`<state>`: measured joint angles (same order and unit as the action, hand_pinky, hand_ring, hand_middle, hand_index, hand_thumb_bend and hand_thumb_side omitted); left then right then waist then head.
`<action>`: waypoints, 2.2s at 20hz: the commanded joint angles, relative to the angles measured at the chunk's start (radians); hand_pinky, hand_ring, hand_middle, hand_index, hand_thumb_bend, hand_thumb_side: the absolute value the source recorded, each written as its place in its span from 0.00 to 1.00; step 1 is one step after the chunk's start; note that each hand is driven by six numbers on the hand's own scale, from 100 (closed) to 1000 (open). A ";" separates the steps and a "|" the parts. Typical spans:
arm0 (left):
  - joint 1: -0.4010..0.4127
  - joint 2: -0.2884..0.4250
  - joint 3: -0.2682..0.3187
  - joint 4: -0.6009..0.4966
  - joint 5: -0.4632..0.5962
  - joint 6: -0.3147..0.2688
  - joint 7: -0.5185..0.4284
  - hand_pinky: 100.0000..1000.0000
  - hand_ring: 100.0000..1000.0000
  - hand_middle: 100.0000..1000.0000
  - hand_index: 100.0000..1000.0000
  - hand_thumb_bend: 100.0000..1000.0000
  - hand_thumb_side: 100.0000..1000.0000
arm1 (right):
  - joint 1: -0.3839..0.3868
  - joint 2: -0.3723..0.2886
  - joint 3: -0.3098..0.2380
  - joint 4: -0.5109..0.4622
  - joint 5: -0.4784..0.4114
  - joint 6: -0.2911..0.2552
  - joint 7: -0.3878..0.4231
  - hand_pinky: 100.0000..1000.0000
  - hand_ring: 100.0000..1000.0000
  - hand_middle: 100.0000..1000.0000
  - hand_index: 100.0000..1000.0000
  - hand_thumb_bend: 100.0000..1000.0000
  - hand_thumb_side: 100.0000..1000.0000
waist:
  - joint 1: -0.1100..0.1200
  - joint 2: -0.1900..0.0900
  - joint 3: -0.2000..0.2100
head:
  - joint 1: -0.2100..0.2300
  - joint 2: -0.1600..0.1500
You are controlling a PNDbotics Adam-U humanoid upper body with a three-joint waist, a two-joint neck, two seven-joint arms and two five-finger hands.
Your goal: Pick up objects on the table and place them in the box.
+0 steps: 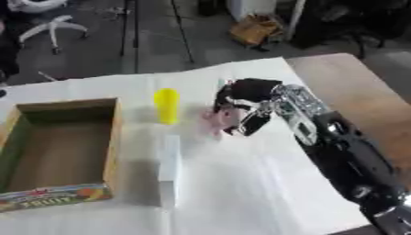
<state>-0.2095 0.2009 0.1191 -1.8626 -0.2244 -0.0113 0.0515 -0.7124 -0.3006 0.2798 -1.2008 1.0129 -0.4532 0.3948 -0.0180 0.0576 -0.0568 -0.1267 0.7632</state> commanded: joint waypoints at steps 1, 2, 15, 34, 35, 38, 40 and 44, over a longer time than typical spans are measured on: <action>-0.006 0.010 0.003 -0.015 0.000 0.000 0.005 0.63 0.67 0.58 0.74 0.49 0.90 | -0.039 -0.042 -0.046 -0.029 -0.015 0.041 -0.027 0.00 0.14 0.25 0.32 0.23 0.11 | 0.002 -0.014 -0.004 | 0.007 0.007; -0.006 0.010 0.004 -0.015 0.001 0.001 0.007 0.63 0.67 0.58 0.74 0.49 0.90 | -0.047 -0.046 -0.069 -0.030 -0.018 0.057 -0.041 0.00 0.14 0.25 0.32 0.24 0.11 | 0.002 -0.014 -0.004 | 0.008 0.007; -0.012 0.010 -0.005 -0.018 0.006 -0.001 0.008 0.62 0.67 0.58 0.74 0.48 0.90 | -0.154 0.019 -0.031 -0.034 -0.070 0.272 -0.262 0.00 0.15 0.27 0.33 0.24 0.12 | -0.004 -0.015 0.019 | -0.008 0.007; -0.058 0.017 0.044 -0.121 -0.017 -0.001 0.146 0.62 0.67 0.59 0.74 0.51 0.83 | -0.287 0.109 0.063 -0.052 -0.078 0.212 -0.270 0.00 0.23 0.33 0.38 0.21 0.12 | -0.039 -0.040 0.116 | -0.043 0.007; -0.059 0.016 0.045 -0.125 -0.020 0.000 0.153 0.62 0.67 0.59 0.74 0.52 0.82 | -0.286 0.113 0.069 -0.055 -0.081 0.204 -0.262 0.00 0.24 0.34 0.39 0.19 0.12 | -0.041 -0.041 0.118 | -0.044 0.007; -0.063 0.015 0.046 -0.135 -0.025 0.000 0.165 0.62 0.67 0.59 0.74 0.52 0.82 | -0.282 0.130 0.088 -0.061 -0.088 0.176 -0.235 0.00 0.24 0.34 0.39 0.18 0.11 | -0.043 -0.042 0.122 | -0.046 0.007; -0.067 0.015 0.044 -0.137 -0.027 -0.004 0.168 0.62 0.67 0.59 0.74 0.52 0.82 | -0.281 0.141 0.098 -0.062 -0.092 0.158 -0.218 0.01 0.25 0.34 0.40 0.17 0.11 | -0.045 -0.042 0.125 | -0.047 0.007; -0.070 0.015 0.038 -0.137 -0.030 -0.011 0.165 0.62 0.67 0.59 0.74 0.52 0.82 | -0.280 0.159 0.106 -0.061 -0.093 0.133 -0.195 0.01 0.25 0.35 0.40 0.16 0.10 | -0.047 -0.043 0.137 | -0.050 0.007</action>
<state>-0.2635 0.2018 0.1569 -1.9797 -0.2487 -0.0179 0.2149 -0.9722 -0.1382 0.3893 -1.2394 0.9309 -0.3100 0.1948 -0.0703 0.0275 0.0805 -0.1726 0.7632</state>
